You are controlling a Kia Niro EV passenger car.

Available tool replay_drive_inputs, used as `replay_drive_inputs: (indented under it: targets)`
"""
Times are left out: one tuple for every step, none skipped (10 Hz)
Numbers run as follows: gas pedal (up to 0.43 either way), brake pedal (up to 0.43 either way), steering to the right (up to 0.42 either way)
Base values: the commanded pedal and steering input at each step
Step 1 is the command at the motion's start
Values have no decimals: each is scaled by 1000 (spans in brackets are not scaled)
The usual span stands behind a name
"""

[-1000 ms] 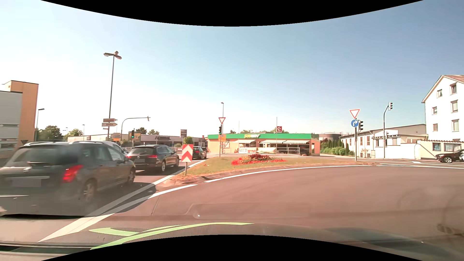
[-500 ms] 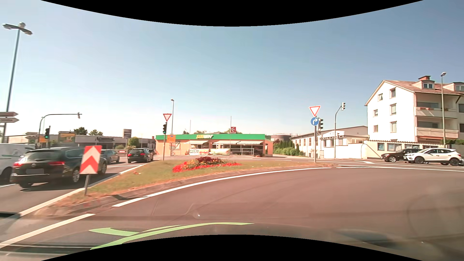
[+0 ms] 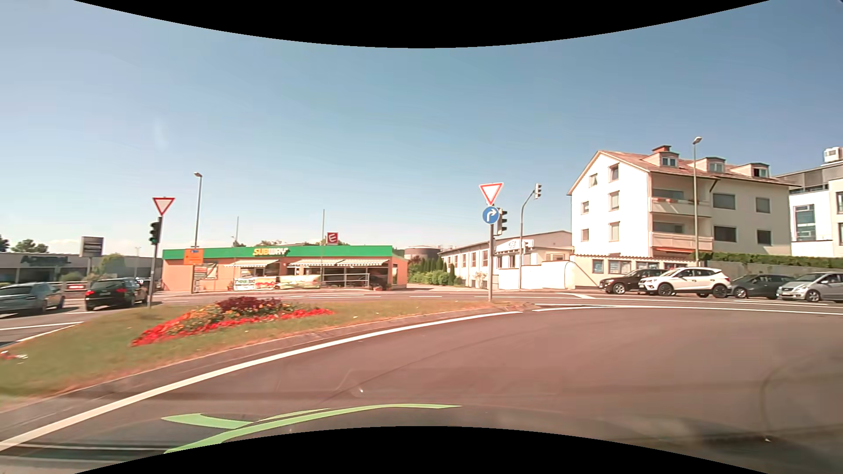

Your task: Follow the waypoints while adhering to traffic rules and regulations

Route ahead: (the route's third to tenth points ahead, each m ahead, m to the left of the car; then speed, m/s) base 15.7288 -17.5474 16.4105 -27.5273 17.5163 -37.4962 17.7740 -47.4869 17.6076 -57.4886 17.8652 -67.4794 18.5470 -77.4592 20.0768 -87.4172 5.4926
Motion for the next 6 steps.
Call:
replay_drive_inputs:
  targets:
    - [59,0,347]
    - [79,0,347]
    - [98,0,347]
    - [98,0,349]
    - [110,0,353]
    - [130,0,357]
